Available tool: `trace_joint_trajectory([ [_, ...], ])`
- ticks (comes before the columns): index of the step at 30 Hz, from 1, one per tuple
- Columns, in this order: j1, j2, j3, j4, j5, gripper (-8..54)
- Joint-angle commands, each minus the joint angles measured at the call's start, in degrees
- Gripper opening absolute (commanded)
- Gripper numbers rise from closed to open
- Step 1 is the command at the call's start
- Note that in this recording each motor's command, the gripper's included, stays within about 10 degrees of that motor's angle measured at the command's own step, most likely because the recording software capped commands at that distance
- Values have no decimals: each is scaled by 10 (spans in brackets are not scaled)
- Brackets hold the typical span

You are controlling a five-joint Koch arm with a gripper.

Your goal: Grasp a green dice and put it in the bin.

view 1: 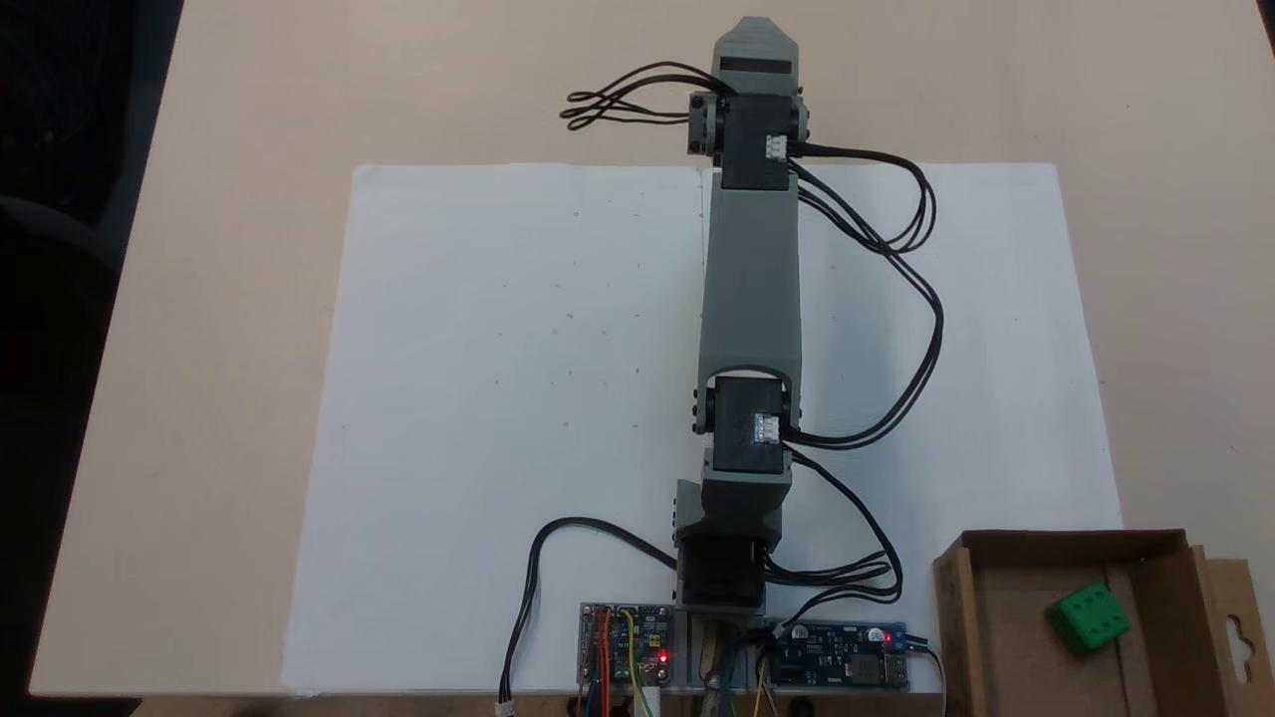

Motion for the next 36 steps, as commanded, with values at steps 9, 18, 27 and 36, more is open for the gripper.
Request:
trace_joint_trajectory([
  [9,-47,155,280,-260,25,433],
  [18,-38,301,562,-448,21,437],
  [27,-31,355,768,-623,-69,446],
  [36,-26,438,909,-793,-70,440],
])
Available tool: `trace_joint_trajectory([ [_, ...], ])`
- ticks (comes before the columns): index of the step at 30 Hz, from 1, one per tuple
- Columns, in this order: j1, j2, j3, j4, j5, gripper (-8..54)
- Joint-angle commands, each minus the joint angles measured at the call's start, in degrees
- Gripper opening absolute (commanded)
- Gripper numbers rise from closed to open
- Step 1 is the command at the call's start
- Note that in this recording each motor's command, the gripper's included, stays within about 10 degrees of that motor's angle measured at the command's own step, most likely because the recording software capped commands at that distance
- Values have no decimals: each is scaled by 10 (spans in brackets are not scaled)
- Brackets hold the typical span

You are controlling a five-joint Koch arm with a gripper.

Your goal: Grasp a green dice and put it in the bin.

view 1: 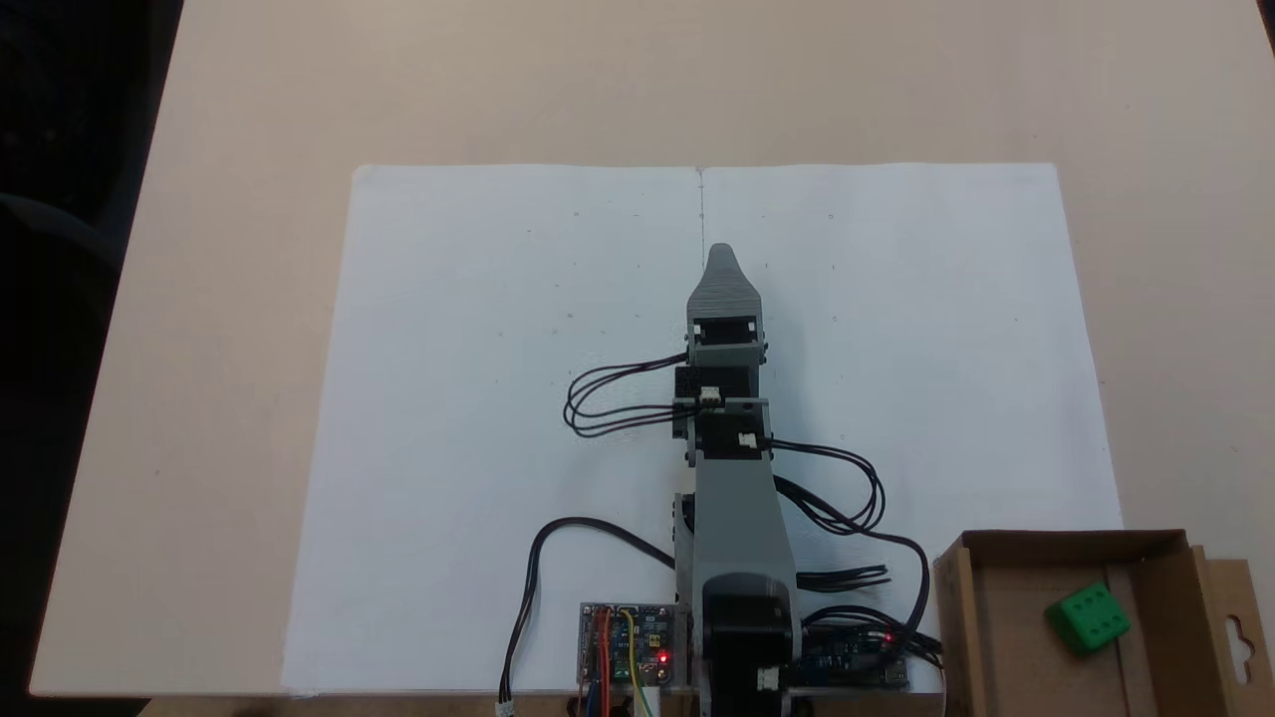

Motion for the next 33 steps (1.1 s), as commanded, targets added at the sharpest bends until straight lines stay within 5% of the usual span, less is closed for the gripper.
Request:
trace_joint_trajectory([
  [1,-6,48,12,-96,-27,440],
  [20,2,68,145,-458,-30,445],
  [33,5,68,145,-497,-28,443],
])
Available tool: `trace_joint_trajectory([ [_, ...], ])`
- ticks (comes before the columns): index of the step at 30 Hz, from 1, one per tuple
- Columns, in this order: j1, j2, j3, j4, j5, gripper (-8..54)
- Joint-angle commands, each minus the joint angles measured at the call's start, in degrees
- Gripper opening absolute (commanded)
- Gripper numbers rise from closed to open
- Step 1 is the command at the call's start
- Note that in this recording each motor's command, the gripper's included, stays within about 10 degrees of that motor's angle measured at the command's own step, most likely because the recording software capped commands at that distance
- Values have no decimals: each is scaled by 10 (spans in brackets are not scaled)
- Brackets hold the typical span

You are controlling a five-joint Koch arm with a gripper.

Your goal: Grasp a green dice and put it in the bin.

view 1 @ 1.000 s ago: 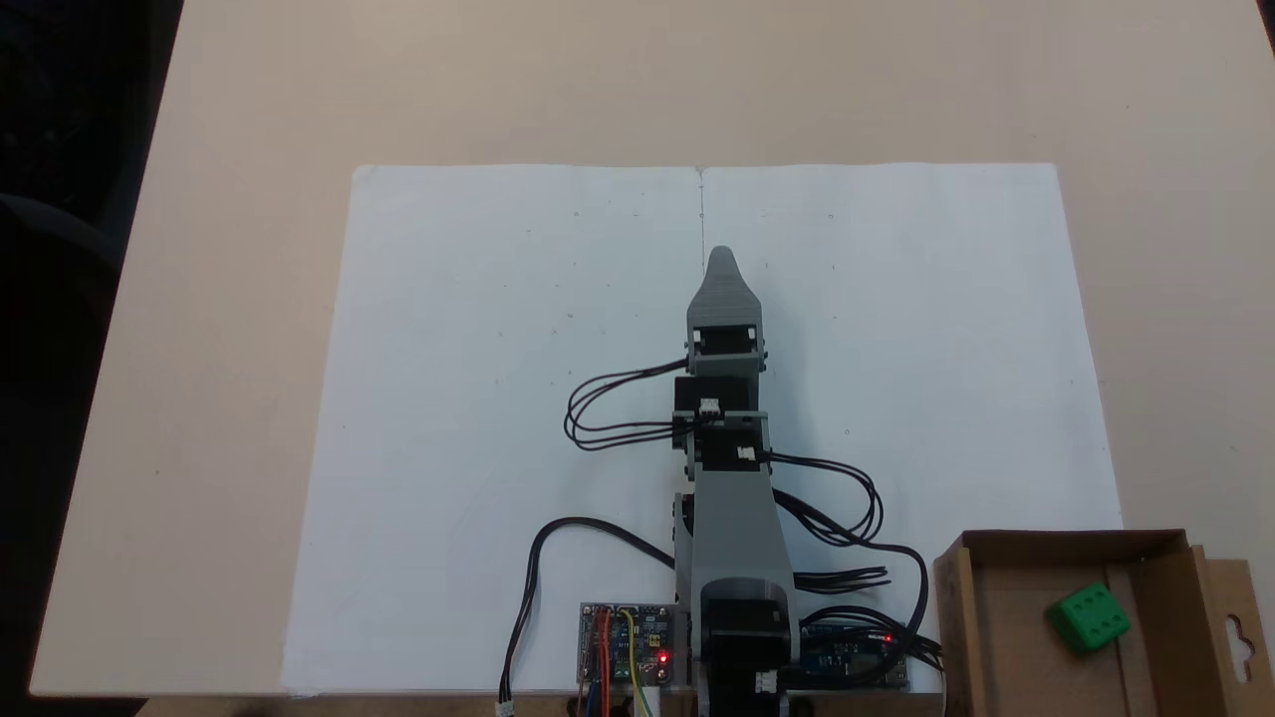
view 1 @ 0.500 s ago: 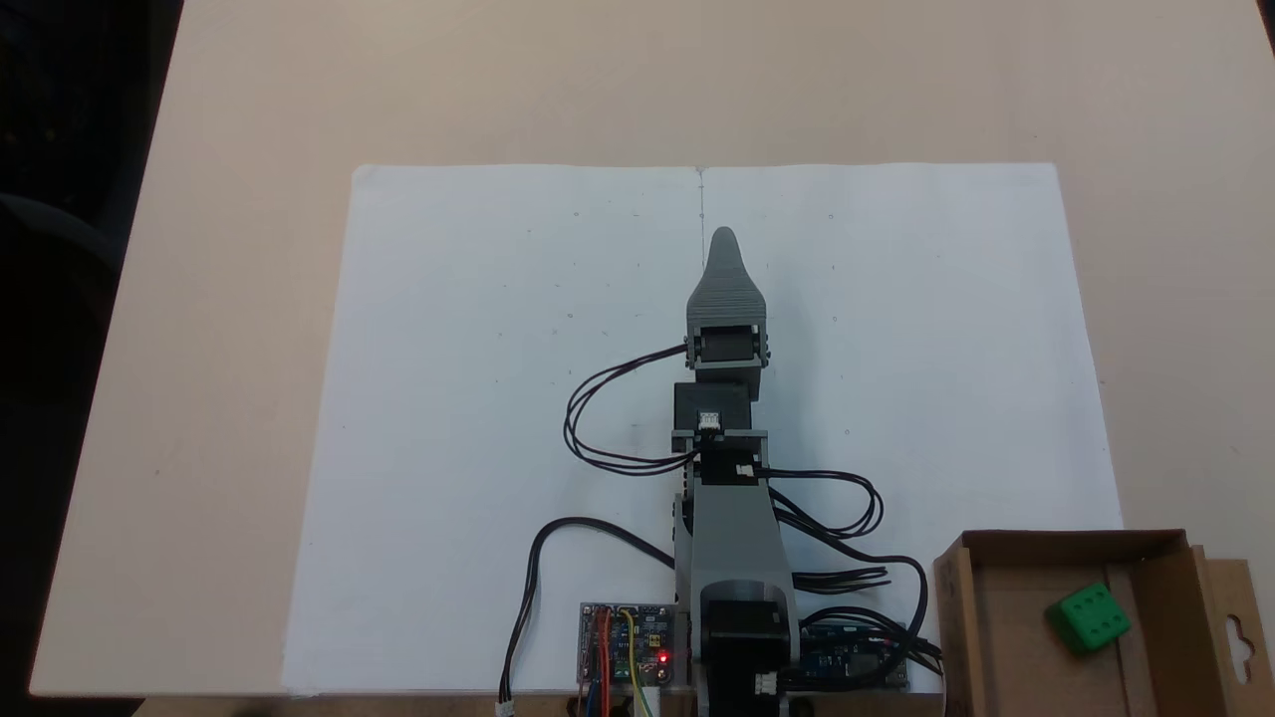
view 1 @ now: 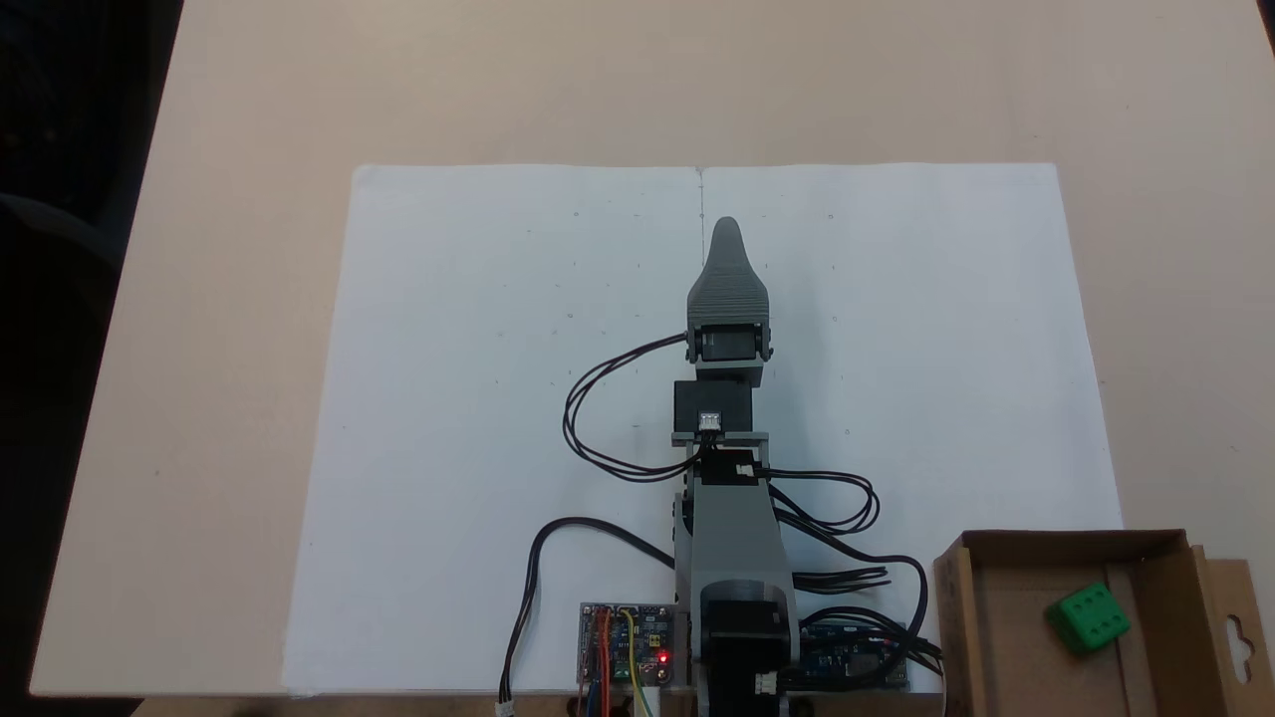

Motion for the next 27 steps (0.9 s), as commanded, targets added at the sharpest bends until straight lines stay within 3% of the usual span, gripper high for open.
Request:
trace_joint_trajectory([
  [1,4,62,38,-58,-27,446],
  [27,-4,62,38,-84,-25,447],
])
